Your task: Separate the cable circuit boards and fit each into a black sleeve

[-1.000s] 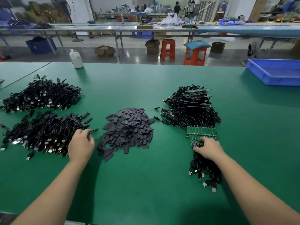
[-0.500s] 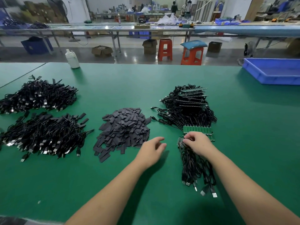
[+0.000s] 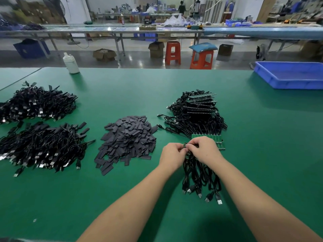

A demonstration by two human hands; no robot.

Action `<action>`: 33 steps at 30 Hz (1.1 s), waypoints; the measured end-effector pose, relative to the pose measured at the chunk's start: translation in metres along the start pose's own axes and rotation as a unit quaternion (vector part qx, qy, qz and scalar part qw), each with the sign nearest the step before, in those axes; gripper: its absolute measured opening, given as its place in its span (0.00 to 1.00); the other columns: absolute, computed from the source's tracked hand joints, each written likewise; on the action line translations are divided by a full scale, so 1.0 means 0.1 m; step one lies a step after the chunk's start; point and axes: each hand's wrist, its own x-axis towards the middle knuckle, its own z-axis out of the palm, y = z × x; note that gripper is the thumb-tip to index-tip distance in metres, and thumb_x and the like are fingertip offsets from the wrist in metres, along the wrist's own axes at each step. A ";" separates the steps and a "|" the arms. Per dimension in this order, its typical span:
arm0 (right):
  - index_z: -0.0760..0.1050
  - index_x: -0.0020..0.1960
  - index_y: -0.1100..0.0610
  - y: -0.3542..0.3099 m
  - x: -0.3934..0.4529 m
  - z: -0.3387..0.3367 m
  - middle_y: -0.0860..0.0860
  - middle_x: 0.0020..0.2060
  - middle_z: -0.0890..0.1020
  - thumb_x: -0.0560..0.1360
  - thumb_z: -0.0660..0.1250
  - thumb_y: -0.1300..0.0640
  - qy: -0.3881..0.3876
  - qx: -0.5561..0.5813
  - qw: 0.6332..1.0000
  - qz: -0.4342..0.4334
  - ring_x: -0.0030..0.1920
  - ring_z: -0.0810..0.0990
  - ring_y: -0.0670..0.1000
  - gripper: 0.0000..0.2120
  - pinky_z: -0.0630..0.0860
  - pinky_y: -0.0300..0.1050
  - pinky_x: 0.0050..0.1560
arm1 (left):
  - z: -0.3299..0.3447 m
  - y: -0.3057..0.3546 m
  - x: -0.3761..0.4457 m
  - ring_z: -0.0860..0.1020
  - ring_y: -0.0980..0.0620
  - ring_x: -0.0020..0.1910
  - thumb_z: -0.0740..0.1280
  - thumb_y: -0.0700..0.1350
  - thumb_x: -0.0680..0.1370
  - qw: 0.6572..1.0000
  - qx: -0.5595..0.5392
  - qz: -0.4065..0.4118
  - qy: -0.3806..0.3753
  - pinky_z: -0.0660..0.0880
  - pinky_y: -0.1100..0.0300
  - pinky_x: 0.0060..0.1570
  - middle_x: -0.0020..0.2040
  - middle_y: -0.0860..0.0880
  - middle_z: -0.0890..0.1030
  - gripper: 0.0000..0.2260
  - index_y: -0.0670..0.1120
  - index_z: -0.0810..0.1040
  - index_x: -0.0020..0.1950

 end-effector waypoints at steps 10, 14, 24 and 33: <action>0.85 0.49 0.54 -0.03 -0.01 0.16 0.48 0.42 0.85 0.78 0.68 0.54 0.049 0.045 0.997 0.046 0.40 0.77 0.46 0.08 0.67 0.38 0.37 | 0.10 0.03 -0.08 0.71 0.47 0.30 0.64 0.47 0.80 0.996 0.040 -0.026 0.074 0.64 0.58 0.28 0.27 0.51 0.73 0.14 0.47 0.77 0.35; 0.84 0.49 0.53 0.09 -0.01 0.06 0.43 0.39 0.82 0.80 0.66 0.53 0.056 0.051 0.997 0.026 0.42 0.78 0.47 0.08 0.71 0.42 0.44 | -0.05 -0.07 -0.04 0.76 0.54 0.31 0.64 0.47 0.80 0.995 -0.022 -0.027 0.093 0.68 0.62 0.30 0.33 0.53 0.79 0.11 0.47 0.81 0.40; 0.79 0.62 0.54 0.73 0.23 -0.17 0.49 0.48 0.82 0.81 0.63 0.51 0.049 0.060 0.991 0.108 0.54 0.74 0.53 0.13 0.76 0.55 0.57 | -0.71 -0.45 -0.08 0.82 0.52 0.34 0.67 0.43 0.80 0.962 -0.266 -0.068 0.002 0.75 0.62 0.32 0.43 0.46 0.85 0.06 0.43 0.82 0.47; 0.77 0.61 0.47 0.08 0.06 0.16 0.42 0.53 0.84 0.83 0.56 0.46 -0.057 0.217 0.974 0.027 0.57 0.80 0.44 0.14 0.74 0.45 0.59 | -0.64 -0.38 -0.17 0.72 0.56 0.35 0.70 0.46 0.77 0.981 -0.189 0.033 -0.022 0.69 0.63 0.36 0.40 0.50 0.83 0.05 0.53 0.85 0.44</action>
